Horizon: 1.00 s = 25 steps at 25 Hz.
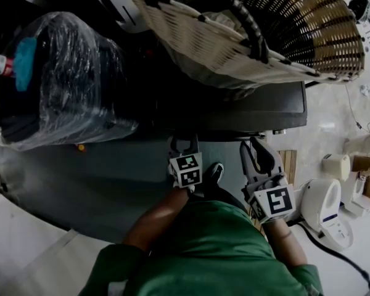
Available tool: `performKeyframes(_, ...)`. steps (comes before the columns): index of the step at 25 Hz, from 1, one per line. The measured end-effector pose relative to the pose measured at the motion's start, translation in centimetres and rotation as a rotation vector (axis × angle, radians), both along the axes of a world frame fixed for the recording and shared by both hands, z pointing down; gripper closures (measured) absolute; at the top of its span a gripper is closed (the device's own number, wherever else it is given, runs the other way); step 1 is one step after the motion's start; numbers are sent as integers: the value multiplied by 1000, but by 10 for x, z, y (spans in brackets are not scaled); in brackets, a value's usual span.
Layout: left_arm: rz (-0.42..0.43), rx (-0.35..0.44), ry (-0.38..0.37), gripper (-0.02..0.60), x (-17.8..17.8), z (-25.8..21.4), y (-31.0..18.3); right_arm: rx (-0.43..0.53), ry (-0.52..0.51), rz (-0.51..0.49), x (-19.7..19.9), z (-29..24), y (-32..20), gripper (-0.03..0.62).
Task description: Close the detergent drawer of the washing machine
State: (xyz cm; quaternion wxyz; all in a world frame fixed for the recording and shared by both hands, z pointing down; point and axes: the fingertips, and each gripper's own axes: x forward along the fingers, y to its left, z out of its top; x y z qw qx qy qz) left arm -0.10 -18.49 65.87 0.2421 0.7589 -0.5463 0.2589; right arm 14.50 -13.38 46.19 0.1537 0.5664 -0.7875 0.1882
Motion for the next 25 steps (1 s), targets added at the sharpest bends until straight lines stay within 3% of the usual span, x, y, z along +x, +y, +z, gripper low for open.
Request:
performKeyframes(4, 13, 15, -3, 341, -1, 0, 0, 30, -6, -11, -1, -2, 0, 488)
performKeyframes(9, 19, 15, 0, 342, 0, 0, 1, -3, 13, -5, -1, -6, 5, 491)
performKeyframes(16, 122, 19, 13, 343, -5, -7, 8, 102, -7, -18, -9, -19, 11, 491)
performKeyframes(18, 140, 57, 39, 344, -10, -22, 10, 111, -2, -17, -11, -23, 13, 491)
performKeyframes(25, 254, 329, 144, 344, -11, -126, 20, 143, -5, -10, -22, -46, 16, 491)
